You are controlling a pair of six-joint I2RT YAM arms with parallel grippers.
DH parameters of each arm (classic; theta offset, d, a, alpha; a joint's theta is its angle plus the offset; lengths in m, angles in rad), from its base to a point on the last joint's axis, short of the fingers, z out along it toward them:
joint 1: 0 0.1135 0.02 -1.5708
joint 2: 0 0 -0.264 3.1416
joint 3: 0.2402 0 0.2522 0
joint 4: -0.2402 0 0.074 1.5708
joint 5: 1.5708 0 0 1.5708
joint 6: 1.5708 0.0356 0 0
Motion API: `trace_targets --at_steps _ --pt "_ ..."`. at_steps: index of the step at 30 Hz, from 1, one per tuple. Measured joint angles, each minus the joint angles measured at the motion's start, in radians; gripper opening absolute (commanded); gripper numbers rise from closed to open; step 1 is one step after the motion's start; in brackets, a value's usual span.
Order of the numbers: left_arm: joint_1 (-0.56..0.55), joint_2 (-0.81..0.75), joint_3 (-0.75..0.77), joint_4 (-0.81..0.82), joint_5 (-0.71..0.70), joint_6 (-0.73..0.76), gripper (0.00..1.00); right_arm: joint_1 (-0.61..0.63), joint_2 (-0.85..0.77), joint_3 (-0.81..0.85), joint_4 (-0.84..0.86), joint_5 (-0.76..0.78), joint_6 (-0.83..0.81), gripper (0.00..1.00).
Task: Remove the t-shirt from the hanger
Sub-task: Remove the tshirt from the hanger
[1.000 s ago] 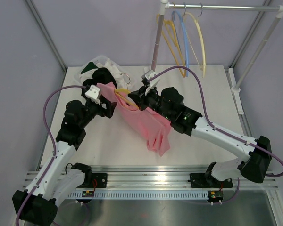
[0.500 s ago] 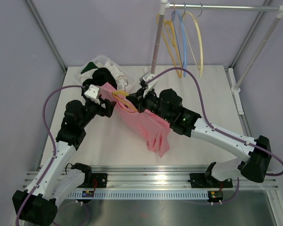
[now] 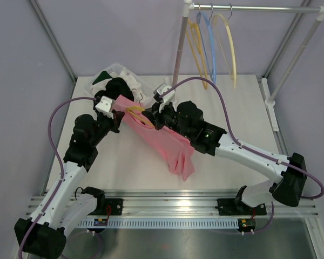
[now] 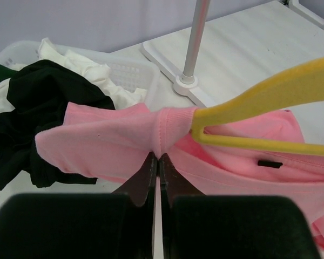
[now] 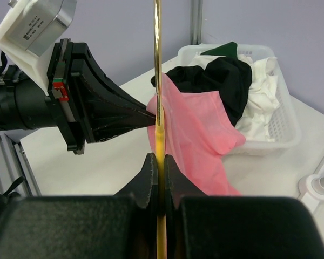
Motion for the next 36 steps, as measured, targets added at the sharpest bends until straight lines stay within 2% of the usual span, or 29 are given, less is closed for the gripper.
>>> trace_targets --at_steps 10,19,27,36 --pt "0.141 0.008 0.044 -0.025 0.068 -0.073 0.00 0.002 0.026 0.031 -0.067 0.029 -0.078 0.00" --pt "0.228 0.109 0.110 -0.087 0.141 -0.130 0.00 0.003 -0.003 0.023 -0.146 0.033 -0.138 0.00" --pt "0.264 0.185 0.161 -0.134 0.193 -0.161 0.00 0.003 -0.150 -0.065 -0.150 0.004 -0.159 0.00" --pt "0.271 0.192 0.166 -0.163 0.215 -0.172 0.00 0.004 -0.165 -0.052 -0.295 -0.048 -0.168 0.00"
